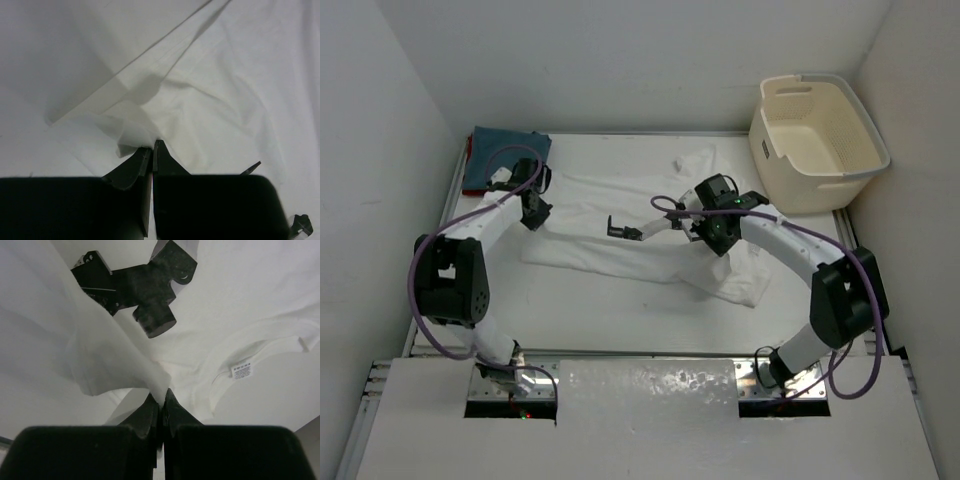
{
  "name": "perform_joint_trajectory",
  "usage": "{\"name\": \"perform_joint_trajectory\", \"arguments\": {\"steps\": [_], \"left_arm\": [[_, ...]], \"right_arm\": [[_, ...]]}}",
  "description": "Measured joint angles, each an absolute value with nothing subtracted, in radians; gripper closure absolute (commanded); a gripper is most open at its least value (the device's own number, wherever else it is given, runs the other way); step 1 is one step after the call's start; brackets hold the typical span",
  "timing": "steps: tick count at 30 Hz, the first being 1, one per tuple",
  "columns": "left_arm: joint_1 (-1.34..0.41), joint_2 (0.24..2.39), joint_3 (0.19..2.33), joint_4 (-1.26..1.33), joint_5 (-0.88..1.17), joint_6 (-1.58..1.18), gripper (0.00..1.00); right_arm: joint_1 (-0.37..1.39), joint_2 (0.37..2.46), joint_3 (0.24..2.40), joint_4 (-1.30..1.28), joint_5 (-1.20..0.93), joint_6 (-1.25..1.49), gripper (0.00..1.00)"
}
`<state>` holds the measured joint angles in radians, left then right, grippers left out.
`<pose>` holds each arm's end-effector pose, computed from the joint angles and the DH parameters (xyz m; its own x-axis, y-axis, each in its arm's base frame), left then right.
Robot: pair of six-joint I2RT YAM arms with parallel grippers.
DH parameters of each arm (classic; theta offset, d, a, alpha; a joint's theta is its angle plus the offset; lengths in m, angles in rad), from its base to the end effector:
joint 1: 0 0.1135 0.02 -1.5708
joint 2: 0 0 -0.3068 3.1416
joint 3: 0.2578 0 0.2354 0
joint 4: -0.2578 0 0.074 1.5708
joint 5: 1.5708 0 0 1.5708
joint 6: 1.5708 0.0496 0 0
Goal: Fold and stack the t-shirts
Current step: Fold the flattened tshirt in 1/3 of the way
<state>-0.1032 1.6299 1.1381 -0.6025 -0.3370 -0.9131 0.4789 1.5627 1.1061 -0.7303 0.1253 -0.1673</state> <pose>0.3225 -0.0169 0.2578 -0.4979 -0.6993 -0.5129 -0.7323 0.6558 -0.1834 0.2642 0.1302 0.2596 -0.7422 -0.5715 -0.3500 -0.5469 0.8184 -0.1766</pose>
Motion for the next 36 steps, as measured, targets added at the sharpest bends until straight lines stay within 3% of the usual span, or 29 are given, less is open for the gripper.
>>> {"name": "perform_joint_trajectory", "arguments": {"steps": [13,14,15,16,17,21,23,26,31,32,34,36], "left_arm": [[-0.103,1.811,1.283,-0.587,-0.355,-0.894,0.98],[-0.103,1.823,1.290,-0.588,-0.356,-0.894,0.83],[-0.103,1.837,1.298,-0.590,-0.360,-0.890,0.41],[-0.103,1.851,1.308,-0.591,-0.364,-0.884,0.16],[-0.103,1.866,1.321,-0.593,-0.369,-0.887,0.01],[-0.103,1.892,1.351,-0.592,-0.376,-0.872,0.00],[-0.103,1.892,1.362,-0.590,-0.375,-0.863,0.00],[-0.104,1.892,1.378,-0.587,-0.376,-0.842,0.00],[-0.108,1.878,1.388,-0.590,-0.386,-0.806,0.00],[-0.110,1.869,1.388,-0.591,-0.392,-0.795,0.00],[-0.113,1.846,1.388,-0.595,-0.401,-0.782,0.00],[-0.118,1.810,1.388,-0.596,-0.409,-0.765,0.00]], "right_arm": [[0.403,1.812,1.339,-0.789,0.096,-0.388,1.00],[0.400,1.839,1.366,-0.804,0.094,-0.415,1.00],[0.398,1.865,1.394,-0.820,0.094,-0.442,1.00],[0.395,1.888,1.417,-0.832,0.094,-0.464,1.00],[0.394,1.908,1.438,-0.847,0.095,-0.485,0.98],[0.391,1.966,1.493,-0.872,0.112,-0.550,0.84],[0.390,1.982,1.500,-0.860,0.136,-0.573,0.57],[0.387,2.004,1.507,-0.828,0.178,-0.602,0.46],[0.373,2.022,1.517,-0.732,0.260,-0.601,0.40],[0.367,2.023,1.525,-0.720,0.278,-0.592,0.33],[0.358,2.022,1.541,-0.701,0.291,-0.566,0.01],[0.350,2.006,1.539,-0.664,0.284,-0.546,0.01]]}}
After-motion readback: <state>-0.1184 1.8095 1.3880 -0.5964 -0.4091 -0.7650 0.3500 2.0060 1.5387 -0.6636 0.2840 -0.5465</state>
